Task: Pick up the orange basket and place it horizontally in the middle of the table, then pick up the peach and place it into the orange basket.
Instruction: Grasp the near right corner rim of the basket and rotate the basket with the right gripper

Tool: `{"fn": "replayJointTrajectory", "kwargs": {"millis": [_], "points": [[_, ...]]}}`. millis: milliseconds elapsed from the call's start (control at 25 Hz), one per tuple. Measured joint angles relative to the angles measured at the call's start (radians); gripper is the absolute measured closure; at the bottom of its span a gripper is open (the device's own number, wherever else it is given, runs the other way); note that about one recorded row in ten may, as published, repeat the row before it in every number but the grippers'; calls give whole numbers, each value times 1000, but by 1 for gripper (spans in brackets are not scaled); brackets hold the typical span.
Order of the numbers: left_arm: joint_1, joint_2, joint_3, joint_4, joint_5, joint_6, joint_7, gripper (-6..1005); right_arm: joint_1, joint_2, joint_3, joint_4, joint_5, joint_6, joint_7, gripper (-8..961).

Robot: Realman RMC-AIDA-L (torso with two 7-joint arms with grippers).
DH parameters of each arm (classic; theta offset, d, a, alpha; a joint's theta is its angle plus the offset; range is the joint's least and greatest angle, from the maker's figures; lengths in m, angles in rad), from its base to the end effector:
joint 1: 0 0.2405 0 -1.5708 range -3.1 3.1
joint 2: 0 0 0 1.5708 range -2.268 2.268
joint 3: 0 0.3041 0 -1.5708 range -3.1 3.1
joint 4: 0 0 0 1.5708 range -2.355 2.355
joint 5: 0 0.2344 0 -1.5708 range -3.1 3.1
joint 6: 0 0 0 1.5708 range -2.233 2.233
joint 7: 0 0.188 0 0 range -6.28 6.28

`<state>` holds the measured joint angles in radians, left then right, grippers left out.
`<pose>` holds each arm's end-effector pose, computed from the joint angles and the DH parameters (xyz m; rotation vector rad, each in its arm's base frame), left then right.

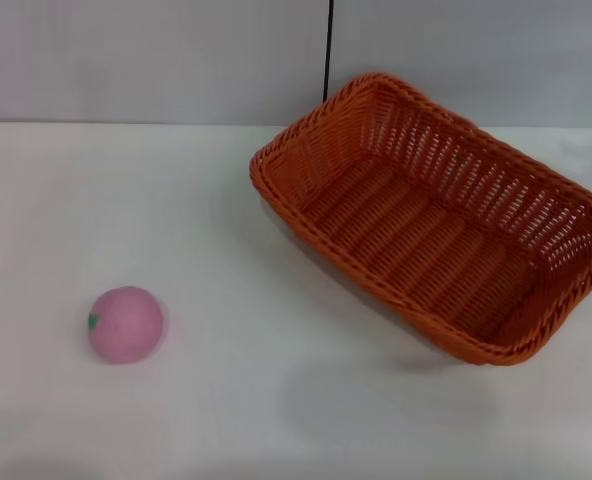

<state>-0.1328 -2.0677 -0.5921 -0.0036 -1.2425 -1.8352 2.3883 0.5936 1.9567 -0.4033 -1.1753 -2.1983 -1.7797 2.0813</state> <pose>-0.4251 0.2339 0.0484 -1.1719 -0.5999 -1.2524 0.2824 0.4214 0.1243 -2.4113 1.0064 0.5588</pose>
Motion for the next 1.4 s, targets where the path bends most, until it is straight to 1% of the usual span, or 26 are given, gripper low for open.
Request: {"fn": "replayJointTrajectory", "kwargs": {"millis": [120, 160, 200, 240, 320, 360, 400, 560, 760, 960, 1240, 1400], "points": [[-2, 1, 0, -11, 0, 18, 0, 195, 87, -23, -30, 12, -175, -20, 22, 281], [-2, 1, 0, -11, 0, 18, 0, 196, 127, -29, -75, 24, -264, -16, 25, 281], [-2, 1, 0, -11, 0, 18, 0, 198, 127, -29, -75, 24, -264, -16, 25, 281], [-2, 1, 0, -11, 0, 19, 0, 199, 140, -30, -100, 27, -291, -12, 26, 281], [-2, 0, 0, -14, 1, 21, 0, 200, 162, -30, -156, 36, -335, 0, 31, 281], [-2, 0, 0, -18, 1, 22, 0, 201, 177, -30, -213, 50, -367, 19, 41, 281], [-2, 0, 0, -18, 1, 22, 0, 201, 177, -30, -213, 50, -367, 19, 41, 281], [-1, 0, 0, -23, 1, 27, 0, 203, 195, -26, -317, 76, -431, 65, 54, 281], [2, 0, 0, -23, 3, 30, 0, 206, 194, -23, -365, 91, -436, 90, 56, 282], [4, 0, 3, -23, 6, 30, -1, 209, 183, -14, -405, 112, -438, 122, 51, 282], [5, 0, 5, -25, 7, 30, -1, 213, 176, -10, -425, 160, -442, 170, 44, 282], [6, 0, 7, -26, 8, 28, -10, 215, 176, -2, -449, 213, -448, 244, 33, 284]]}}
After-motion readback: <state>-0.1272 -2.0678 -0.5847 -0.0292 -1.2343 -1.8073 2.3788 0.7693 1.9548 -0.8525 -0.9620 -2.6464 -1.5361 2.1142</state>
